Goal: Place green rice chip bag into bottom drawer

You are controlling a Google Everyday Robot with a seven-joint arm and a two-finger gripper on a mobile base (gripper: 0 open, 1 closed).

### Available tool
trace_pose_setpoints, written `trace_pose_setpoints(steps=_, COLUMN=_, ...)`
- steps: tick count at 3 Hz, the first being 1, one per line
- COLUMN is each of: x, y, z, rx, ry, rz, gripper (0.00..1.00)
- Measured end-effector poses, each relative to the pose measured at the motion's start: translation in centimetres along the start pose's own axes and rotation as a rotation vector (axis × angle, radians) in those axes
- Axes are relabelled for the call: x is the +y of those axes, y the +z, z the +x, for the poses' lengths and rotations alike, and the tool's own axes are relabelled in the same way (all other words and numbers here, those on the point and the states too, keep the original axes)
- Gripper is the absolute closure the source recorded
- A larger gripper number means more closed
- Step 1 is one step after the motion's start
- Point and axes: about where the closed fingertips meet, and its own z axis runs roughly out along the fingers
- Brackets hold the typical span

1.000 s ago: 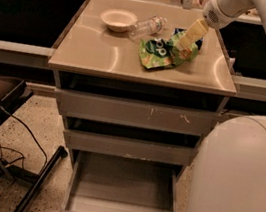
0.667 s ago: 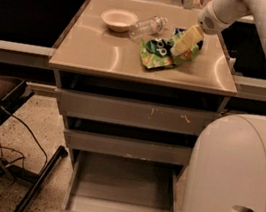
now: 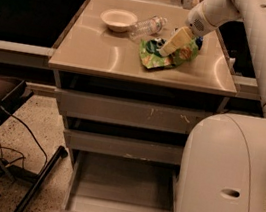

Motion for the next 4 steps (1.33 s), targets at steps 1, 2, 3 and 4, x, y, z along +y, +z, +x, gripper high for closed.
trace_pose_setpoints(steps=1, x=-0.32, y=2.06, z=1.89, rx=0.018, ry=0.069, rz=-0.023, gripper=0.0)
trace_pose_setpoints(steps=2, x=-0.34, y=2.54, z=2.13, rx=0.02, ry=0.078, rz=-0.028, gripper=0.0)
trace_pose_setpoints(steps=3, x=-0.33, y=2.54, z=2.13, rx=0.02, ry=0.078, rz=-0.028, gripper=0.19)
trace_pose_setpoints(steps=4, x=-0.33, y=2.55, z=2.13, rx=0.02, ry=0.078, rz=-0.028, gripper=0.42)
